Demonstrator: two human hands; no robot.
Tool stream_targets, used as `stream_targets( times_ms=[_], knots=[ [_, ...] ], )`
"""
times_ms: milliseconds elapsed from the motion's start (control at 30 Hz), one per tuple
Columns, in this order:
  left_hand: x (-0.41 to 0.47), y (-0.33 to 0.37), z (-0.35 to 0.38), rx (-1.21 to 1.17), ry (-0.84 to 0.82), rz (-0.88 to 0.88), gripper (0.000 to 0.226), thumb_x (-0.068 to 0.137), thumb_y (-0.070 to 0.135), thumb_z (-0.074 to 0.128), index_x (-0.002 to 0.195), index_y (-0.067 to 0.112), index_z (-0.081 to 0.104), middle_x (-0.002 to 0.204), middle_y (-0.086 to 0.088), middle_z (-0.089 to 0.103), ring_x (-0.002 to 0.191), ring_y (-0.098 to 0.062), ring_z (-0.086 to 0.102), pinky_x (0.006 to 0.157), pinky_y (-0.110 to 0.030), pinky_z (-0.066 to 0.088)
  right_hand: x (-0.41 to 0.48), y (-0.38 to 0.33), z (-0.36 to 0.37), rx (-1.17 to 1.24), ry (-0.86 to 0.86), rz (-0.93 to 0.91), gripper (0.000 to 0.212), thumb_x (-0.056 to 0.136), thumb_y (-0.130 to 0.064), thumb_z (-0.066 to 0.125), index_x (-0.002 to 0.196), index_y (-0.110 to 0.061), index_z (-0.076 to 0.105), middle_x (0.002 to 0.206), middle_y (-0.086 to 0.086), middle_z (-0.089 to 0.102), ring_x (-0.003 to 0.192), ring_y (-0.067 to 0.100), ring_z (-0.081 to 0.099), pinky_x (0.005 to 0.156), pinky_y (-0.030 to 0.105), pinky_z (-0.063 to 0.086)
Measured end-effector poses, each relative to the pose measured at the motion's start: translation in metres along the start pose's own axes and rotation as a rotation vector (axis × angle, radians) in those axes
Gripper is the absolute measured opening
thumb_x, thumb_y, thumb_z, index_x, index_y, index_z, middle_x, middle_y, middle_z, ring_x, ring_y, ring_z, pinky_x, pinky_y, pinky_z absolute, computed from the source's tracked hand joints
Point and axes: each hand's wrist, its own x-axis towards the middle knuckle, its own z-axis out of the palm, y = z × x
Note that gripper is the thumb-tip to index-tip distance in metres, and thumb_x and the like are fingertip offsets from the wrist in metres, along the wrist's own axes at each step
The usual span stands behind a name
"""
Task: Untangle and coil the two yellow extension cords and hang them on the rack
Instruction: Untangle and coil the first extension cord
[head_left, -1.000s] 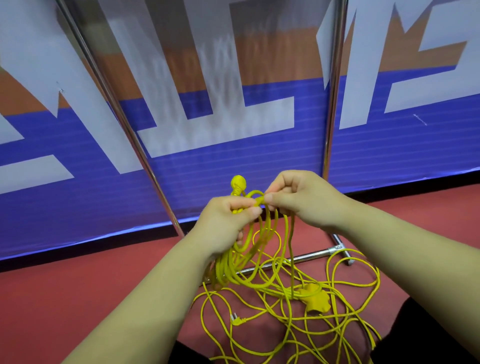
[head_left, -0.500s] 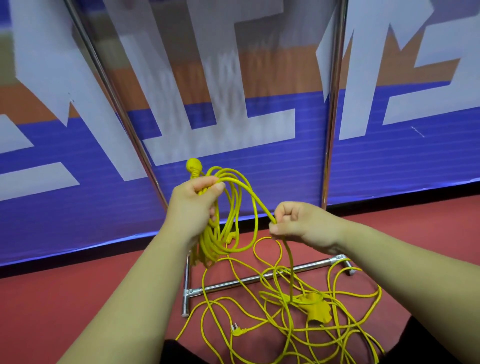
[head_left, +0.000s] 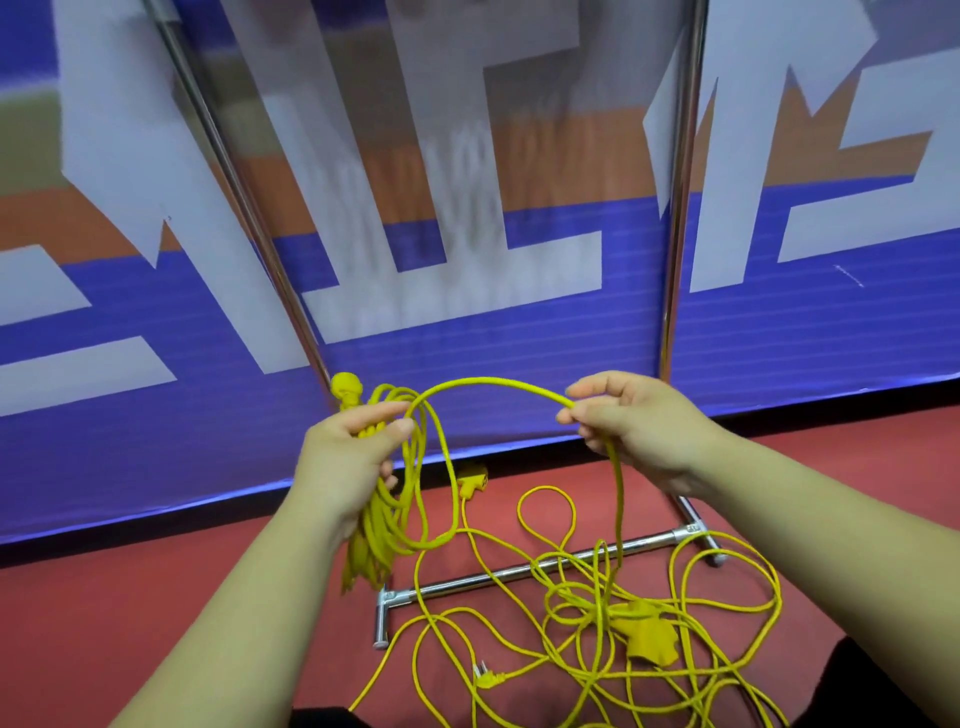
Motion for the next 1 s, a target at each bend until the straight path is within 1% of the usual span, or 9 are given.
stream_targets(
  times_ms=[100, 233, 333, 500, 600, 800, 867, 933, 1000],
  knots=[
    [-0.012, -0.006, 0.02, 0.016, -0.115, -0.026, 0.016, 0.088, 0.006, 0.074, 0.102, 0.013, 0.077, 0.059, -0.009, 0.049, 0.043, -0.014, 0.04, 0.041, -0.024, 0.041, -0.004, -0.012, 0.01, 0.014, 0.014, -0.018, 0.009, 0.094, -0.001, 0.062, 0.1, -0.006, 0.067, 0.086, 0.011, 0.075, 0.063, 0.011, 0.059, 0.065, 0.022, 0.052],
    [-0.026, -0.012, 0.047, -0.039, -0.217, -0.092, 0.013, 0.088, 0.005, 0.074, 0.1, 0.01, 0.077, 0.056, -0.003, 0.053, 0.042, -0.013, 0.04, 0.041, -0.024, 0.04, -0.007, -0.025, 0.019, 0.125, 0.065, -0.057, 0.01, 0.09, 0.0, 0.066, 0.097, -0.008, 0.068, 0.087, 0.013, 0.074, 0.067, 0.013, 0.059, 0.064, 0.023, 0.05],
    [-0.035, -0.02, 0.063, -0.036, -0.288, -0.14, 0.011, 0.086, 0.009, 0.077, 0.095, 0.015, 0.08, 0.06, -0.009, 0.052, 0.045, -0.016, 0.041, 0.044, -0.026, 0.041, -0.008, -0.032, 0.016, -0.118, 0.05, -0.057, 0.013, 0.084, -0.011, 0.076, 0.095, -0.017, 0.072, 0.091, 0.006, 0.077, 0.075, 0.011, 0.061, 0.068, 0.023, 0.045],
    [-0.046, -0.026, 0.085, 0.008, -0.39, -0.177, 0.017, 0.085, 0.015, 0.079, 0.102, 0.018, 0.079, 0.056, -0.01, 0.048, 0.044, -0.018, 0.042, 0.047, -0.026, 0.041, -0.009, -0.03, 0.01, -0.313, 0.02, -0.021, 0.019, 0.078, -0.006, 0.082, 0.093, -0.013, 0.073, 0.068, 0.002, 0.071, 0.06, 0.011, 0.062, 0.061, 0.022, 0.05],
    [-0.052, -0.024, 0.098, -0.002, -0.439, -0.196, 0.02, 0.086, 0.013, 0.077, 0.106, 0.017, 0.076, 0.05, -0.003, 0.048, 0.043, -0.016, 0.042, 0.048, -0.026, 0.041, -0.007, -0.025, 0.012, -0.276, 0.056, -0.007, 0.021, 0.075, -0.004, 0.085, 0.088, -0.011, 0.07, 0.069, 0.008, 0.07, 0.056, 0.014, 0.063, 0.055, 0.023, 0.05],
    [-0.048, -0.024, 0.109, -0.012, -0.526, -0.222, 0.023, 0.088, 0.019, 0.076, 0.111, 0.014, 0.075, 0.061, -0.013, 0.046, 0.047, -0.018, 0.043, 0.048, -0.028, 0.045, 0.0, -0.025, 0.006, -0.195, 0.167, -0.036, 0.02, 0.075, -0.01, 0.086, 0.085, -0.01, 0.069, 0.066, 0.001, 0.068, 0.056, 0.01, 0.065, 0.063, 0.027, 0.059],
    [-0.049, -0.022, 0.111, 0.019, -0.584, -0.188, 0.013, 0.09, 0.019, 0.074, 0.102, 0.015, 0.078, 0.06, -0.013, 0.045, 0.047, -0.018, 0.042, 0.047, -0.027, 0.045, 0.001, -0.025, 0.003, -0.159, 0.181, -0.045, 0.019, 0.077, -0.011, 0.085, 0.086, -0.01, 0.069, 0.064, 0.001, 0.068, 0.055, 0.009, 0.065, 0.064, 0.027, 0.058],
    [-0.049, -0.019, 0.114, 0.041, -0.569, -0.159, 0.011, 0.092, 0.02, 0.072, 0.099, 0.012, 0.077, 0.055, -0.01, 0.044, 0.046, -0.016, 0.041, 0.046, -0.026, 0.044, 0.002, -0.024, 0.002, -0.118, 0.18, -0.058, 0.016, 0.08, -0.01, 0.082, 0.087, -0.009, 0.068, 0.068, 0.004, 0.07, 0.059, 0.011, 0.067, 0.067, 0.03, 0.059],
    [-0.042, -0.014, 0.112, -0.013, -0.481, -0.152, 0.019, 0.094, 0.018, 0.069, 0.106, 0.005, 0.071, 0.06, -0.007, 0.046, 0.043, -0.013, 0.041, 0.043, -0.024, 0.041, 0.002, -0.022, 0.0, -0.082, 0.178, -0.089, 0.013, 0.084, -0.01, 0.078, 0.087, -0.01, 0.065, 0.073, 0.008, 0.071, 0.068, 0.017, 0.071, 0.074, 0.037, 0.06]
  ],
)
